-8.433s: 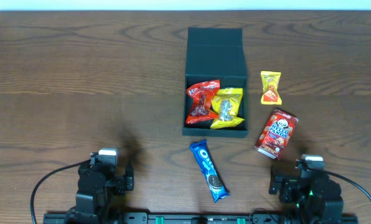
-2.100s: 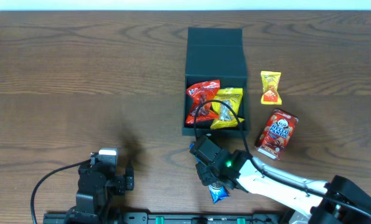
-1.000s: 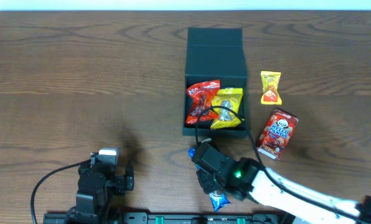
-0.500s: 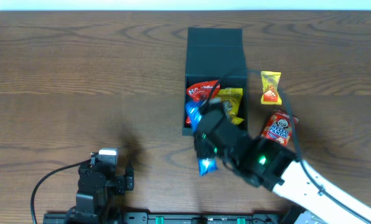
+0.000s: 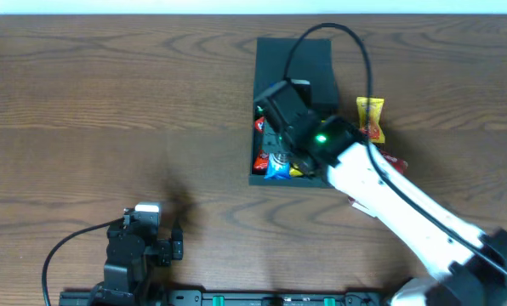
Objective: Pack container
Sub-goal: 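Lower the Oreo pack into the box's left side and release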
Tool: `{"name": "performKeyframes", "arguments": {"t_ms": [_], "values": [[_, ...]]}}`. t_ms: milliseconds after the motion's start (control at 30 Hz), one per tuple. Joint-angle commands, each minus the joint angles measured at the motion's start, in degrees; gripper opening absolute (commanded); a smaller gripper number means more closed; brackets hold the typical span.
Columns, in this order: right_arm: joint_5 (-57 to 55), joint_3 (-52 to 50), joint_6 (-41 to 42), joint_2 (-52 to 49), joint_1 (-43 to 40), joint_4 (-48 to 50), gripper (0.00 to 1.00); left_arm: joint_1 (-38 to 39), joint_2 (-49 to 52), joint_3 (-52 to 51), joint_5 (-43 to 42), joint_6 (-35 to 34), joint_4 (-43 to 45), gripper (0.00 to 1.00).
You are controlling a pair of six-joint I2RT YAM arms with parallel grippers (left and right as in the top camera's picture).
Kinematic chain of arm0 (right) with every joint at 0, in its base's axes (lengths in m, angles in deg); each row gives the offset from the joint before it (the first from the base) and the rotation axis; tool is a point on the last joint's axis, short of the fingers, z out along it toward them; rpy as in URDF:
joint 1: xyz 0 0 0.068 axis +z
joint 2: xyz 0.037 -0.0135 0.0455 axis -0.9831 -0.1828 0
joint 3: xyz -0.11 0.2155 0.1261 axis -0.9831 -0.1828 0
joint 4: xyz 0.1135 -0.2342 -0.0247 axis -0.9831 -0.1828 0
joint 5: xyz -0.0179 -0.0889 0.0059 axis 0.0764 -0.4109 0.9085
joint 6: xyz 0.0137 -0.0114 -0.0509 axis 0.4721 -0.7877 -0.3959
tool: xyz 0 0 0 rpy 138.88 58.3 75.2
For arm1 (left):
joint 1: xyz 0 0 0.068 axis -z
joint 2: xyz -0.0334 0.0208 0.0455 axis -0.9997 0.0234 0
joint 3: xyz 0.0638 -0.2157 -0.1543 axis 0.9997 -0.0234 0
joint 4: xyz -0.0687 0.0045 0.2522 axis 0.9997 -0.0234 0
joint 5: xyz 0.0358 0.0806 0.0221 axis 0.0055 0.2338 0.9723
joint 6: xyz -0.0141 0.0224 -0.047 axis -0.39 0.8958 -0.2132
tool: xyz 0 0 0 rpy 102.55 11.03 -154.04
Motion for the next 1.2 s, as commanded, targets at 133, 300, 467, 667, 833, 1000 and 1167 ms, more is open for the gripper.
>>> {"name": "performKeyframes", "arguments": {"t_ms": [133,300,467,667,833,1000,1167], "values": [[2.25,2.16,6.91,-5.42,-0.24,-0.72,0.02,-0.39,-0.37,-2.89,0.98,0.59,-2.27,0.95],[5.51,2.16,7.13,-6.97,-0.24,0.42,0.02,-0.39,-0.37,-2.89,0.98,0.59,-2.27,0.95],[7.30,2.16,4.24,-7.93,-0.24,1.75,0.02,-0.39,-0.37,-2.89,0.98,0.59,-2.27,0.95],[8.07,2.16,1.03,-9.40,-0.50,2.29,0.02,-0.39,-0.37,-2.89,0.98,0.59,-2.27,0.96],[8.63,2.16,-2.19,-9.97,-1.33,2.29,0.02,-0.39,-0.37,-2.89,0.98,0.59,-2.27,0.95],[8.68,2.14,-2.58,-9.97,-2.49,2.38,0.02,-0.39,-0.37,-2.89,0.98,0.59,-2.27,0.95],[8.74,2.14,-2.60,-9.99,-3.52,3.10,0.02,-0.39,-0.37,-2.89,0.98,0.59,-2.27,0.95]]}}
